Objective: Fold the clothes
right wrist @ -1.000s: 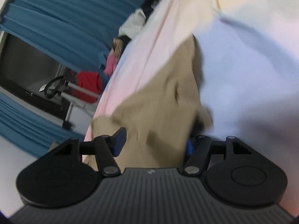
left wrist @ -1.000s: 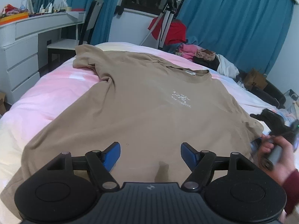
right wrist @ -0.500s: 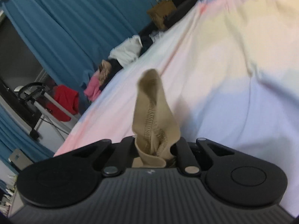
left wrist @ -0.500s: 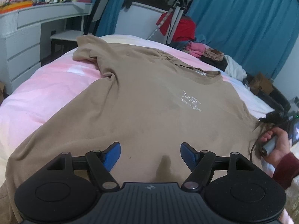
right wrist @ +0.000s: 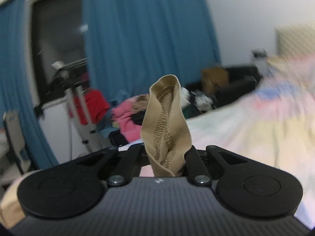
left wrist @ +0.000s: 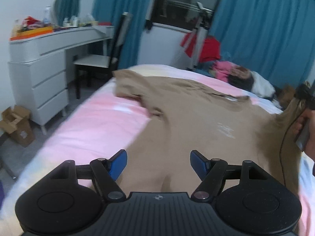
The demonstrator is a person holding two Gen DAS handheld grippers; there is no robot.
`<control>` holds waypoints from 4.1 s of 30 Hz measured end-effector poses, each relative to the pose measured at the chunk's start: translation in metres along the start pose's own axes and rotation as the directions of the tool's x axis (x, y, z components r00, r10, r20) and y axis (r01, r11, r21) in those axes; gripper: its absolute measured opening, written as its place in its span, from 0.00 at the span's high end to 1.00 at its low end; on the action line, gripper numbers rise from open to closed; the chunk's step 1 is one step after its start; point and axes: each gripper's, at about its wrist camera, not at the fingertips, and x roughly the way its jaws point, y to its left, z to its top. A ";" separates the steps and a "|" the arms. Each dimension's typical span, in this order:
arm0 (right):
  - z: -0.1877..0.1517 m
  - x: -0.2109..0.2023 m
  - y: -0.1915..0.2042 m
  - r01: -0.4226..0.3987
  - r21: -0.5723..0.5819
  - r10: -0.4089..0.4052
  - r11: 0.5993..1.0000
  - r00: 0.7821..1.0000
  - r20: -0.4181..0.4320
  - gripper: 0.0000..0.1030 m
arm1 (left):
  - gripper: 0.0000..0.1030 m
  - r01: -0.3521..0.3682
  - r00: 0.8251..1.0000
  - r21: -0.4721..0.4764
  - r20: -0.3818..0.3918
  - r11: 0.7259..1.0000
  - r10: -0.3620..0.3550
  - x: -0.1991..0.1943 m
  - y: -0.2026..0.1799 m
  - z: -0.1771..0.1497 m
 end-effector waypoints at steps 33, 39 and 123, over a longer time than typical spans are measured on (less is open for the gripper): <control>-0.055 -0.193 0.012 -0.439 -0.044 0.409 0.898 0.866 -0.289 0.32 | 0.29 -0.011 0.998 0.016 -0.060 1.000 0.012 0.021 0.002 -0.021; -0.047 -0.281 -0.070 -0.433 -0.021 0.413 0.901 0.873 -0.260 0.32 | 0.28 0.045 0.999 0.100 -0.014 0.994 -0.044 -0.023 -0.018 -0.034; -0.069 -0.243 -0.231 -0.159 0.255 0.256 0.954 0.875 -0.411 0.30 | 0.99 0.541 0.840 0.440 -0.323 0.717 -0.436 -0.089 -0.175 -0.176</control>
